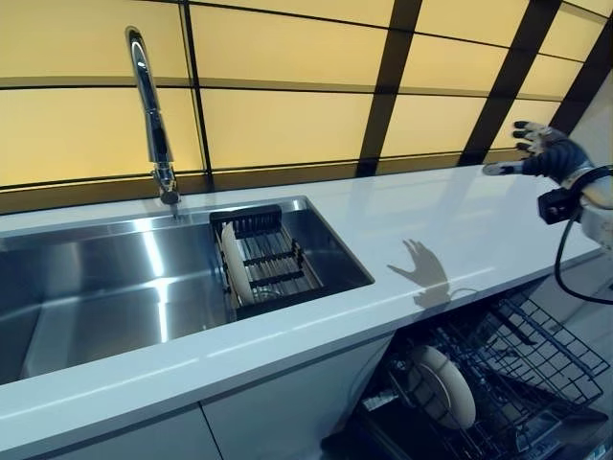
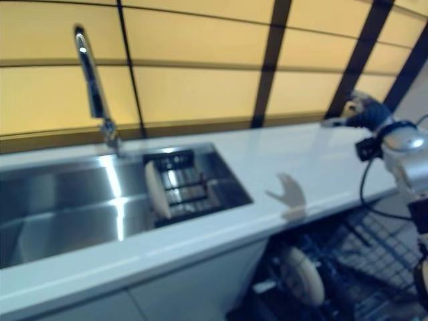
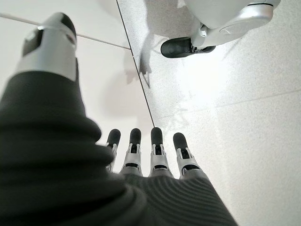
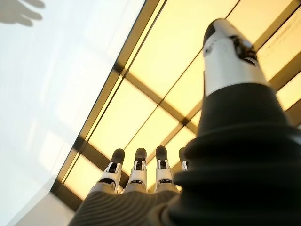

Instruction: Take plates into dishwasher

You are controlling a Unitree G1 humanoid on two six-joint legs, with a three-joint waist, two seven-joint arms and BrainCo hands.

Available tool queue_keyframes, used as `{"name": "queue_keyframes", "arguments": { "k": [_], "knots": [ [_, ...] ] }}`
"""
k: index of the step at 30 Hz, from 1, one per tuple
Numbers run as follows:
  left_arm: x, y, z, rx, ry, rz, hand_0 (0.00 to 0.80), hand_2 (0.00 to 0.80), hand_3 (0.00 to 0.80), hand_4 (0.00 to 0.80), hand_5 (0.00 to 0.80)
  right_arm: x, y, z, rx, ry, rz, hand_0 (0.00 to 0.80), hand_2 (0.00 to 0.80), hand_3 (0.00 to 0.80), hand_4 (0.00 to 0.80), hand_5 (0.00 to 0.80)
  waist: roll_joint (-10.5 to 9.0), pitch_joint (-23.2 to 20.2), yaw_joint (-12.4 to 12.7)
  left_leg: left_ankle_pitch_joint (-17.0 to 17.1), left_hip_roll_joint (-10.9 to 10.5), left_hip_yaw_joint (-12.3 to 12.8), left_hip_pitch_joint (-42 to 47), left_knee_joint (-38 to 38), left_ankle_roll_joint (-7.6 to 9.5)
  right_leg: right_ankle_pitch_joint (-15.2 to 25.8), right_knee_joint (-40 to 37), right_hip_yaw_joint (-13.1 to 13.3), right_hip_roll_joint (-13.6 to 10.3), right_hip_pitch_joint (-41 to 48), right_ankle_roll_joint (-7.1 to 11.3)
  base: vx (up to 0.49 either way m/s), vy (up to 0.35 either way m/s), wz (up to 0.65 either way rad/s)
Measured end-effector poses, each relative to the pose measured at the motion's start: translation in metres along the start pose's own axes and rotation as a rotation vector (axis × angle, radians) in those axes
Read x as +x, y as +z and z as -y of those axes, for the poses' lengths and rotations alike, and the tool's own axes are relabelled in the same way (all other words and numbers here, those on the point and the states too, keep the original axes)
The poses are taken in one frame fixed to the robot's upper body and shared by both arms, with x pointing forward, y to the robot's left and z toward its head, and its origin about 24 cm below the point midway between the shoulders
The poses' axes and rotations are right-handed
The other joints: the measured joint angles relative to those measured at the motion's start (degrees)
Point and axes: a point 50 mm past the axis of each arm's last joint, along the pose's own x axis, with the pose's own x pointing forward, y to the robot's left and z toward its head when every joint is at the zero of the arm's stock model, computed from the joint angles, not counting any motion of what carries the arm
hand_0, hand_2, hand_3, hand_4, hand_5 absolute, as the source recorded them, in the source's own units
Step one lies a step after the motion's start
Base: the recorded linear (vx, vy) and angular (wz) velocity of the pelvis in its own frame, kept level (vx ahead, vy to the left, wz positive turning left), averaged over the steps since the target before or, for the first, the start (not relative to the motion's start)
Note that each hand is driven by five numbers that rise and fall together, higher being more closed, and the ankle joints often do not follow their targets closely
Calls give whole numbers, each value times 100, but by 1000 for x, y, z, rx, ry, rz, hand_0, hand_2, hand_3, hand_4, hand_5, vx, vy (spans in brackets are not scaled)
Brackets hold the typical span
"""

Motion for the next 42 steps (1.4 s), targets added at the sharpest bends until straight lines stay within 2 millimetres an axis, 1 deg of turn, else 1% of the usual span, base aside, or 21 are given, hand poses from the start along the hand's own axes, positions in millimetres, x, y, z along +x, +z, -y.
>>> {"name": "queue_keyframes", "arguments": {
  "k": [1,4,5,6,10,11,14,17,18,21,22,24,27,28,29,31,34,36,37,39,42],
  "knots": [
    [0,0,2,11,-4,1,0,0,0,0,0,1,-1,-5,-2,18,-2,0,0,0,0,0,3,-9,-8,7,-22,-138,-68,0,8,-37,2,26,-2,46,13,50,-39,46],
    [-1,4,9,38,-24,16,0,0,0,0,0,2,-2,-10,-4,41,-4,0,0,0,0,0,5,-74,-54,83,-89,-519,-199,-4,24,-151,6,134,6,91,23,1,-40,68],
    [-1,5,11,41,-28,17,0,0,0,0,0,2,-1,-12,-2,51,0,0,0,0,0,0,6,-77,-27,136,-91,-563,-242,-3,14,-157,5,143,15,78,16,-46,-53,39],
    [-2,2,12,42,-29,10,0,0,0,0,0,5,0,-19,14,71,8,0,0,0,0,0,9,-79,19,149,-85,-588,-275,1,8,-159,4,138,28,70,11,-43,-52,26],
    [-2,-1,11,47,-29,-6,0,0,0,0,0,10,5,-59,77,196,35,0,0,0,0,0,14,-75,56,185,-92,-692,-329,-1,3,-167,0,95,35,71,6,-26,-20,13],
    [-2,-1,12,46,-31,-5,0,0,0,0,0,11,4,-65,88,218,30,0,0,0,0,0,15,-74,133,186,-96,-696,-333,-2,4,-168,-8,85,31,71,8,-23,1,3],
    [-2,-1,15,47,-38,-4,0,0,0,0,0,12,4,-79,91,272,28,0,0,0,0,0,15,-74,165,187,-105,-760,-366,-3,6,-173,-15,23,26,72,14,-26,6,10],
    [-3,-2,17,46,-42,-5,0,0,0,0,0,12,8,-88,-34,292,53,0,0,0,0,0,20,-70,178,196,-121,-823,-388,-3,11,-181,-15,-16,17,76,18,-23,15,11],
    [-3,-2,17,46,-43,-5,0,0,0,0,0,12,10,-89,-71,287,68,0,0,0,0,0,19,-70,180,197,-124,-824,-388,-3,12,-182,-15,-23,14,80,19,0,0,0],
    [-3,0,18,44,-45,0,0,0,0,0,0,14,28,-83,-236,239,147,0,0,0,0,0,23,-65,175,199,-132,-828,-389,-4,15,-186,-16,-35,6,82,26,0,0,0],
    [-3,1,18,43,-46,3,0,0,0,0,0,14,38,-79,-332,209,192,0,0,0,0,0,23,-63,184,199,-134,-833,-391,-5,16,-188,-16,-41,4,84,29,0,0,0],
    [-3,1,18,43,-47,5,0,0,0,0,0,11,66,-69,-564,149,295,0,0,0,0,0,27,-47,203,199,-135,-840,-391,-5,16,-192,-17,-47,3,87,34,0,0,0],
    [-3,2,19,44,-49,7,0,0,0,0,0,6,95,-61,-800,73,390,0,0,0,0,0,15,-36,237,200,-136,-842,-390,-5,15,-196,-17,-50,4,91,38,0,0,0],
    [-3,3,19,44,-50,12,0,0,0,0,0,2,109,-57,-894,31,443,0,0,0,0,0,-6,-33,282,200,-136,-843,-384,-4,15,-202,-17,-51,5,95,38,0,0,0],
    [-3,4,20,50,-52,15,0,0,0,0,0,-2,121,-55,-968,-12,496,0,0,0,0,0,-22,-28,308,201,-138,-848,-385,-4,14,-205,-17,-57,4,98,39,41,-2,3],
    [-3,3,20,51,-52,11,0,0,0,0,0,-11,139,-60,-1067,-74,616,0,0,0,0,0,-70,-25,323,202,-147,-875,-384,-4,14,-215,-16,-88,1,114,43,38,0,7],
    [-3,4,20,61,-52,14,0,0,0,0,0,-22,149,-75,-1159,-95,766,0,0,0,0,0,-158,-25,349,207,-166,-956,-384,-4,14,-250,-18,-160,-9,163,61,26,-3,14],
    [-4,5,20,76,-55,20,0,0,0,0,0,-26,150,-86,-1203,-78,826,0,0,0,0,0,-200,-25,366,207,-176,-1011,-392,-4,14,-270,-17,-198,-10,184,73,30,-8,13],
    [-4,5,21,76,-55,21,0,0,0,0,0,-27,148,-91,-1214,-60,847,0,0,0,0,0,-221,-32,454,206,-177,-1020,-395,-4,14,-274,-17,-213,-11,184,74,26,-11,8],
    [-4,7,21,76,-57,26,0,0,0,0,0,-27,146,-94,-1228,-42,862,0,0,0,0,0,-250,-28,499,206,-183,-1047,-409,-4,14,-279,-16,-240,-12,185,77,4,-9,10],
    [-3,7,19,77,-53,24,0,0,0,0,0,-27,143,-97,-1256,-40,884,0,0,0,0,0,-287,-20,518,236,-221,-1183,-495,-1,21,-302,-14,-299,-22,175,85,3,-10,21]
  ]
}}
